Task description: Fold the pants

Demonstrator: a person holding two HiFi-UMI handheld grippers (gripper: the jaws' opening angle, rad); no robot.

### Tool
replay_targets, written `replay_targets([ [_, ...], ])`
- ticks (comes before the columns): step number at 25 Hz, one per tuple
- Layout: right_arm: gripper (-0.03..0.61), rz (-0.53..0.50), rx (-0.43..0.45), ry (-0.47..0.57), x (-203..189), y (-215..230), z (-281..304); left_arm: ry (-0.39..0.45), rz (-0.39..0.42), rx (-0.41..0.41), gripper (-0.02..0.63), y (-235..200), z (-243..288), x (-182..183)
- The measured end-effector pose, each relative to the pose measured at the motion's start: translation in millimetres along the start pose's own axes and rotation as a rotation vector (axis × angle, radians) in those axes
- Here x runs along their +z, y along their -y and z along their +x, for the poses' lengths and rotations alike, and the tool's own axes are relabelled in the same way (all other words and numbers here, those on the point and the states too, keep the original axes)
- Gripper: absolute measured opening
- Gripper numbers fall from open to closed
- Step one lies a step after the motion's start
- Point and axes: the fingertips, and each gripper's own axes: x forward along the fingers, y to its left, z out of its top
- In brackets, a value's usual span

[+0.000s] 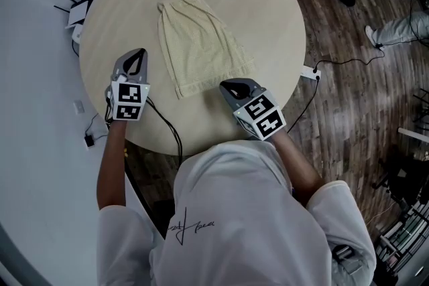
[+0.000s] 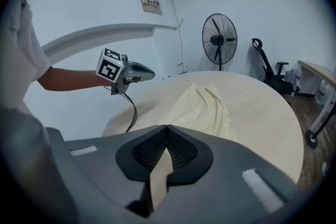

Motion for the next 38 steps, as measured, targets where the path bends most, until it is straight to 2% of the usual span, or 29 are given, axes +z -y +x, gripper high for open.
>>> replay_targets([
  [5,0.000,0.051,-0.046,-0.018,-20,17,-17,-0.025,-0.147,-0.001,0.057,39,-11,-21],
  [8,0.000,0.086,-0.079,-0.026,-32,28,-26,-0.076,-0.233,0.027,0.057,61,-13,-38],
  [12,0.000,0.139,-0.110,-0.043,-49,37,-32,-0.151,-0.393,0.036,0.057,94,-12,-66],
  [16,0.000,0.135,-0.120,-0.070,-57,42,-32,-0.220,-0.492,0.037,0.058,122,-10,-89],
  [20,0.000,0.128,-0.128,-0.087,-62,48,-30,-0.236,-0.663,-0.002,0.072,148,-7,-107],
  [23,0.000,0.131,-0.131,-0.095,-64,54,-28,-0.238,-0.769,0.017,0.110,158,-8,-114],
  [26,0.000,0.140,-0.130,-0.095,-64,58,-26,-0.259,-0.846,0.045,0.183,166,-7,-122],
  [32,0.000,0.162,-0.160,-0.098,-73,74,-15,-0.252,-0.996,0.062,0.209,177,0,-133],
  [38,0.000,0.155,-0.157,-0.143,-88,87,-8,-0.259,-1.065,0.093,0.241,184,1,-145],
])
